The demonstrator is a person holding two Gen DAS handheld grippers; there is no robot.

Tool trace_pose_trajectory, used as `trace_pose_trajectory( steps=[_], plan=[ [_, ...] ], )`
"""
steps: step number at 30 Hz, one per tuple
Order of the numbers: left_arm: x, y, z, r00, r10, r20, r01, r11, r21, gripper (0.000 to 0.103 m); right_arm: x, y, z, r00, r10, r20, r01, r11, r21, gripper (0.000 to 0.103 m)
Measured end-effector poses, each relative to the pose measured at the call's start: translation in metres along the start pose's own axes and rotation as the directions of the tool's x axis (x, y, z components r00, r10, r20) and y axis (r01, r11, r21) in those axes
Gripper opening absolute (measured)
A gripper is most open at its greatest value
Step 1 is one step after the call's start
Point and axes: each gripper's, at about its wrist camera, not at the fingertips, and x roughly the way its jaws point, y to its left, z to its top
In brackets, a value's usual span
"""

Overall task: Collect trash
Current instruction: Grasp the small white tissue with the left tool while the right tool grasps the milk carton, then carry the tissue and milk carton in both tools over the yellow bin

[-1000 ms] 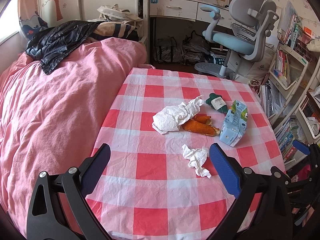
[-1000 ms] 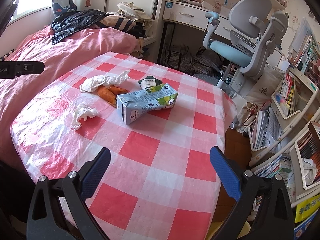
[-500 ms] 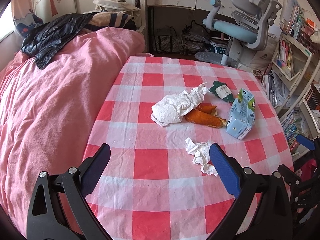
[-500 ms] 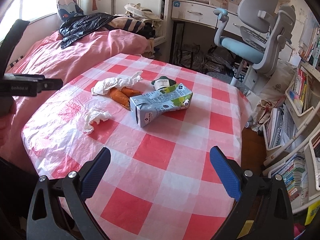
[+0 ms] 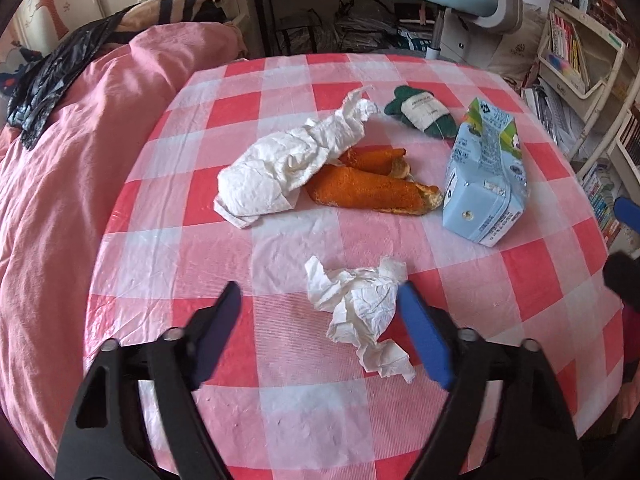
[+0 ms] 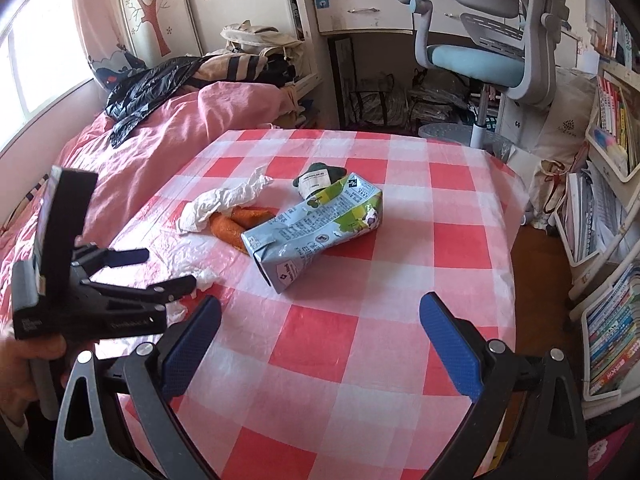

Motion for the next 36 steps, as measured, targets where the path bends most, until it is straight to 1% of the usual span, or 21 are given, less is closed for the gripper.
trace_pose_trajectory(
  steps=[1, 2, 3, 4, 7, 9, 11, 14, 17, 21, 23, 25, 26, 27, 29, 32, 36],
  plan=[
    [0.005, 0.000, 0.000, 0.999, -0.031, -0.015, 0.031, 1.000, -0.001, 0.033, 0.003, 0.000, 0.003, 1.000, 0.006, 0.000, -0.006, 1.000, 0.008, 0.095],
    [0.003, 0.002, 0.002, 0.999, -0.044, -0.003, 0.044, 0.999, -0.009, 0.014, 0.006, 0.001, 0.006, 1.000, 0.009, 0.000, -0.009, 1.000, 0.010, 0.095],
    [0.000, 0.008, 0.006, 0.996, -0.088, -0.005, 0.087, 0.996, -0.034, 0.015, 0.010, 0.001, 0.009, 1.000, 0.012, -0.002, -0.012, 1.000, 0.010, 0.095],
    [-0.007, 0.018, 0.011, 0.993, -0.119, 0.024, 0.121, 0.990, -0.074, 0.015, 0.013, 0.002, 0.012, 1.000, 0.014, -0.005, -0.014, 1.000, 0.013, 0.095],
    [-0.039, 0.047, 0.027, 0.984, -0.111, 0.142, 0.134, 0.978, -0.159, 0.015, 0.027, 0.003, 0.021, 0.999, 0.029, -0.020, -0.028, 0.999, 0.036, 0.095],
    [-0.055, 0.065, 0.032, 0.974, -0.114, 0.198, 0.156, 0.965, -0.212, 0.015, 0.038, 0.004, 0.028, 0.999, 0.035, -0.033, -0.033, 0.998, 0.054, 0.095],
    [-0.064, 0.077, 0.036, 0.967, -0.109, 0.230, 0.166, 0.955, -0.246, 0.015, 0.050, 0.006, 0.034, 0.998, 0.030, -0.051, -0.027, 0.997, 0.066, 0.095],
    [-0.068, 0.087, 0.036, 0.964, -0.113, 0.242, 0.180, 0.945, -0.273, 0.015, 0.069, 0.006, 0.041, 0.997, 0.007, -0.079, 0.000, 0.996, 0.091, 0.095],
    [-0.066, 0.090, 0.037, 0.965, -0.114, 0.237, 0.178, 0.946, -0.272, 0.015, 0.085, 0.003, 0.044, 0.994, 0.003, -0.105, 0.010, 0.992, 0.125, 0.095],
    [-0.065, 0.099, 0.038, 0.964, -0.119, 0.236, 0.184, 0.943, -0.276, 0.015, 0.099, 0.001, 0.047, 0.992, -0.007, -0.127, 0.023, 0.992, 0.127, 0.095],
    [-0.067, 0.103, 0.038, 0.964, -0.119, 0.239, 0.185, 0.942, -0.279, 0.015, 0.104, 0.000, 0.046, 0.990, 0.003, -0.144, 0.015, 0.992, 0.125, 0.095],
    [-0.069, 0.108, 0.038, 0.963, -0.115, 0.244, 0.184, 0.941, -0.284, 0.015, 0.106, -0.001, 0.044, 0.985, 0.033, -0.169, -0.011, 0.991, 0.130, 0.081],
    [-0.071, 0.112, 0.038, 0.962, -0.112, 0.247, 0.184, 0.939, -0.292, 0.015, 0.106, -0.002, 0.043, 0.983, 0.047, -0.179, -0.024, 0.991, 0.131, 0.072],
    [-0.072, 0.116, 0.038, 0.962, -0.110, 0.251, 0.186, 0.935, -0.303, 0.015, 0.104, -0.002, 0.044, 0.982, 0.044, -0.186, -0.021, 0.992, 0.124, 0.063],
    [-0.075, 0.125, 0.036, 0.960, -0.109, 0.257, 0.193, 0.925, -0.328, 0.015, 0.098, -0.006, 0.041, 0.977, 0.070, -0.200, -0.042, 0.989, 0.140, 0.053],
    [-0.078, 0.129, 0.034, 0.959, -0.112, 0.259, 0.199, 0.920, -0.339, 0.015, 0.084, -0.012, 0.034, 0.976, 0.055, -0.209, -0.028, 0.991, 0.129, 0.051],
    [-0.079, 0.117, 0.029, 0.962, -0.125, 0.244, 0.196, 0.935, -0.297, 0.015, 0.060, -0.019, 0.028, 0.982, 0.051, -0.181, -0.028, 0.991, 0.131, 0.051]
  ],
)
